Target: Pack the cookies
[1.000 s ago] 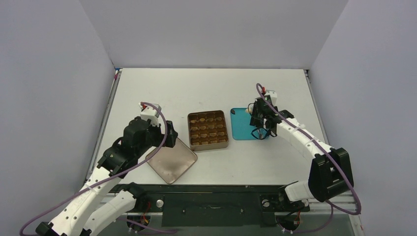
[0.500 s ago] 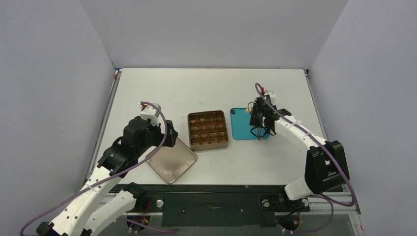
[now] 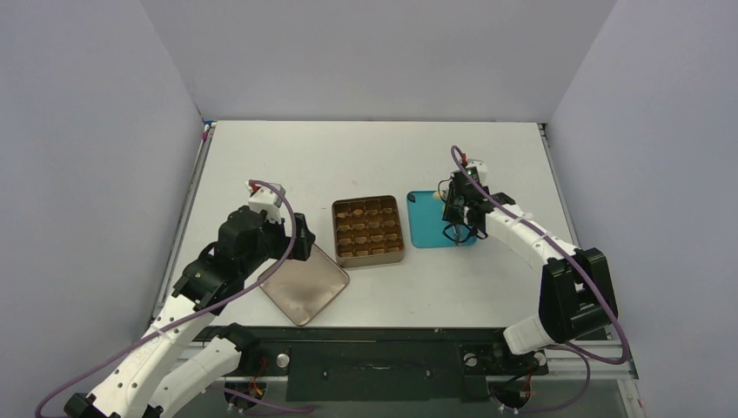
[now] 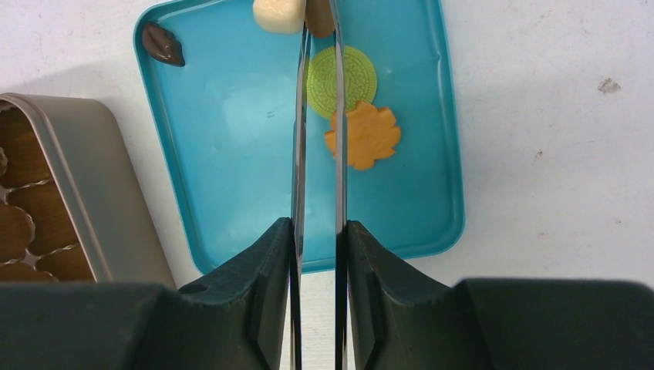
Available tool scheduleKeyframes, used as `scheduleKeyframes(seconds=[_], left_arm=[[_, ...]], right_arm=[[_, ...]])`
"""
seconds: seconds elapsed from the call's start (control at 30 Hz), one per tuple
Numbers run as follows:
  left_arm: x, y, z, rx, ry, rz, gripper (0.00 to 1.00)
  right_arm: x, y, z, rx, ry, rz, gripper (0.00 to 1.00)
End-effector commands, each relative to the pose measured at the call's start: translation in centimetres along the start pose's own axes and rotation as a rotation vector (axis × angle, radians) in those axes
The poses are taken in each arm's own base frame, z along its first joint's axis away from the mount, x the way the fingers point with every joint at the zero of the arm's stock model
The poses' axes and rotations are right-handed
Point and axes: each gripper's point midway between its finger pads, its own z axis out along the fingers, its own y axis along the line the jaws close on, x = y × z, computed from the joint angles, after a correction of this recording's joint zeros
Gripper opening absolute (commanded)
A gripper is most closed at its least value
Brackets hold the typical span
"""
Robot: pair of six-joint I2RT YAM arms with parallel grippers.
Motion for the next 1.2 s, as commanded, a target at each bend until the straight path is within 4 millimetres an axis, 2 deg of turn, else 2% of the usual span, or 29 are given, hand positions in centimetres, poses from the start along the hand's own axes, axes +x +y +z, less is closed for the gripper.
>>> scheduleKeyframes(seconds=[0.0, 0.3, 0.47, 0.6, 0.87, 1.03, 1.17], left_arm=[[-1.7, -0.4, -0.3, 0.021, -0.062, -0.010, 0.97], [-1.6, -0.3, -0.3, 0.016, -0.062, -0.011, 0.97], [-1.7, -0.2, -0.4, 0.009, -0.070, -0.014, 0.97], [-1.7, -0.1, -0.5, 0.005, -0.071, -0.014, 0.97], [-1.7, 0.1, -0.5, -0.006, -0.072, -0.014, 0.97], [-1.7, 0.1, -0.4, -0.009, -0.070, -0.014, 0.97], [-1.6, 0.2, -0.4, -0.011, -0.068, -0.013, 0.97]], right_arm=[[-3.0, 1.0, -1.6, -0.048, -0.100, 0.039, 0.19], [-4.8, 2.8, -5.9, -0.068, -0.183, 0.003, 0.18], [-4.8, 5.9, -8.6, -0.124, -0.222, -0.043, 0.18], [-4.4, 8.4, -9.8, -0.193, -0.228, -0.051, 0.18], [-2.8, 13.3, -10.8, -0.293, -0.210, -0.090, 0.18], [-1.5, 16.1, -10.7, -0.324, -0.187, -0.135, 0.19], [-0.2, 17.6, -10.0, -0.326, -0.154, -0.168, 0.19]])
